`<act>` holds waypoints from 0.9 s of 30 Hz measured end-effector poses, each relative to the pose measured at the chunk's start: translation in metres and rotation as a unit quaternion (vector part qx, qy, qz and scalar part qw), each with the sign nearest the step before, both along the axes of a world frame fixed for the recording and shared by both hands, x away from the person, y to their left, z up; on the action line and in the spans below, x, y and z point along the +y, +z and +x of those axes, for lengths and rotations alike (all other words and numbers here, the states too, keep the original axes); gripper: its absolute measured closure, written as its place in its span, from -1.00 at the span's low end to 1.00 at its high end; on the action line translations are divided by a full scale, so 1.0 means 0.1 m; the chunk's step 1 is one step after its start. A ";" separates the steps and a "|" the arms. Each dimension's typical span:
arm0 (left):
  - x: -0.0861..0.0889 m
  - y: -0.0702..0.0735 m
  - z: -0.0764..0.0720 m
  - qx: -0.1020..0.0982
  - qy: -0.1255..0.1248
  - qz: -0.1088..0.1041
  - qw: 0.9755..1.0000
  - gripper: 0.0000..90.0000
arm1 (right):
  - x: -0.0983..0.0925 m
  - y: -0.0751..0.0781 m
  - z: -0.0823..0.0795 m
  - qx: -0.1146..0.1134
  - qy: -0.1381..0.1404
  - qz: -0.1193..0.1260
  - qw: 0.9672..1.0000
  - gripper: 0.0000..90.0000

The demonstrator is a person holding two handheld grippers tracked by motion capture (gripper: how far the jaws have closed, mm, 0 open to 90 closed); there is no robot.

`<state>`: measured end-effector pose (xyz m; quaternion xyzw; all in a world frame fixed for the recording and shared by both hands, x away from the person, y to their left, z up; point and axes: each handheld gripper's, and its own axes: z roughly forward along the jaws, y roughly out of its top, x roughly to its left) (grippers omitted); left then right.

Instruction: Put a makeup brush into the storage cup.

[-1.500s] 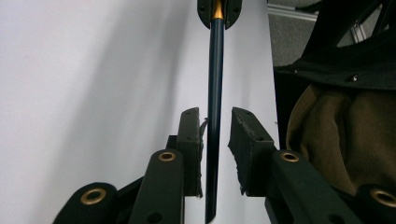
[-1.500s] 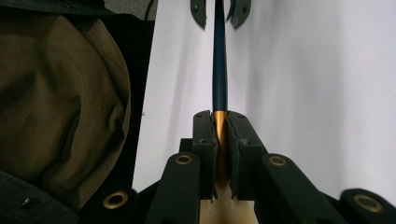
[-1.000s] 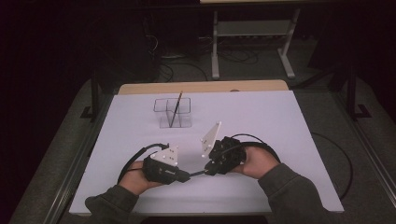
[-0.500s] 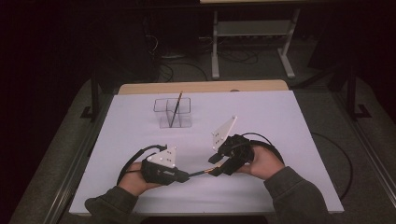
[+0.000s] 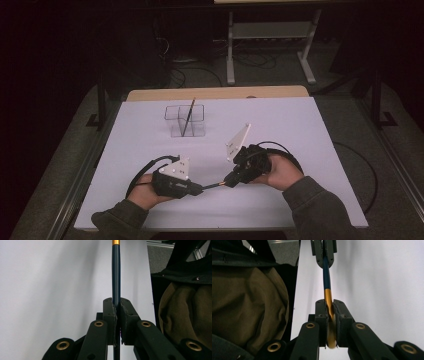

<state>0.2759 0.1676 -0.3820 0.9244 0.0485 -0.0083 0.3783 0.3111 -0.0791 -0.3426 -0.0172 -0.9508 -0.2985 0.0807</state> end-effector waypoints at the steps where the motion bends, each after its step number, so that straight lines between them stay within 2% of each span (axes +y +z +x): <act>1: -0.01 0.00 0.00 0.001 -0.002 0.003 1.000 0.82 | 0.01 0.01 -0.01 0.001 0.001 -0.004 1.000 0.83; 4: -0.05 -0.01 0.01 0.008 -0.003 0.013 1.000 0.70 | 0.05 0.05 -0.02 -0.004 0.014 -0.013 1.000 0.84; 5: -0.07 0.00 0.01 0.011 -0.005 0.013 1.000 0.69 | 0.09 0.07 -0.03 -0.009 0.022 -0.023 0.999 0.84; 8: -0.09 0.01 0.01 0.012 -0.011 0.015 1.000 0.69 | 0.13 0.10 -0.05 -0.012 0.026 -0.032 0.999 0.85; 10: -0.12 0.02 0.00 0.010 -0.015 0.019 1.000 0.73 | 0.16 0.12 -0.06 -0.017 0.030 -0.039 0.999 0.85; 11: -0.12 0.02 0.00 0.010 -0.017 0.022 1.000 0.83 | 0.18 0.14 -0.06 -0.023 0.033 -0.043 0.998 0.85; 14: -0.13 0.02 0.00 0.009 -0.012 0.018 1.000 0.85 | 0.19 0.16 -0.07 -0.029 0.033 -0.040 0.998 0.85; 16: -0.11 0.02 0.01 0.010 -0.006 0.012 1.000 0.86 | 0.17 0.17 -0.07 -0.028 0.027 -0.032 0.999 0.80; 18: -0.09 0.02 0.01 0.009 0.000 0.005 1.000 0.86 | 0.13 0.19 -0.07 -0.025 0.011 -0.008 1.000 0.52; 19: -0.07 0.02 0.01 0.007 0.005 -0.003 1.000 0.86 | 0.08 0.20 -0.06 -0.026 -0.001 0.017 1.000 0.39; 20: -0.07 0.02 0.01 0.007 0.005 -0.003 1.000 0.86 | 0.08 0.20 -0.06 -0.026 -0.001 0.017 1.000 0.39; 21: -0.03 0.02 0.02 0.010 0.012 -0.016 1.000 0.86 | 0.01 0.19 -0.04 -0.025 -0.007 0.040 0.999 0.30; 22: -0.03 0.02 0.02 0.010 0.012 -0.016 1.000 0.86 | 0.01 0.19 -0.04 -0.025 -0.007 0.040 0.999 0.30; 23: -0.02 0.02 0.02 0.012 0.016 -0.021 1.000 0.86 | -0.04 0.17 -0.04 -0.017 -0.016 0.051 0.998 0.26; 27: 0.03 0.02 0.04 0.015 0.027 -0.042 0.999 0.86 | -0.10 0.14 -0.04 -0.016 -0.029 0.065 0.997 0.26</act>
